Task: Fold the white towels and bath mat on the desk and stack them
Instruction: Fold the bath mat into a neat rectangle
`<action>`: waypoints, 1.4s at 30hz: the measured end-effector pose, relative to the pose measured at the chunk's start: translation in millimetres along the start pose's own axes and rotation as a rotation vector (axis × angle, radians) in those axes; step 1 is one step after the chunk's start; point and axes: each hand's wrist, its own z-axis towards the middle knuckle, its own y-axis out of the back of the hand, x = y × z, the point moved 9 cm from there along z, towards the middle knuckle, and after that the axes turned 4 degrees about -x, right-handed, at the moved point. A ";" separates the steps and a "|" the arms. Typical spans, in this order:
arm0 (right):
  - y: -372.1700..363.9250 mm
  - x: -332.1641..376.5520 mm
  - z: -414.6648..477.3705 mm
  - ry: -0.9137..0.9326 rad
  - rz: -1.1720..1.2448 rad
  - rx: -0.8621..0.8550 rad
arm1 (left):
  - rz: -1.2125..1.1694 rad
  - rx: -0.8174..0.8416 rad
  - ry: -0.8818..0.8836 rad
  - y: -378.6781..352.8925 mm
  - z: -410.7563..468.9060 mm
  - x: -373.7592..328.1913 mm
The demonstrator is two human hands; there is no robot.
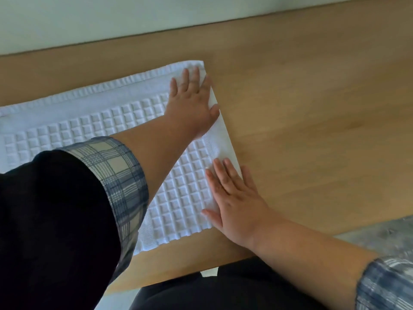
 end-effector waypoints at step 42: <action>84.6 -82.3 115.5 -0.653 0.879 0.036 | -0.131 0.063 -0.232 0.1 -198.1 -128.2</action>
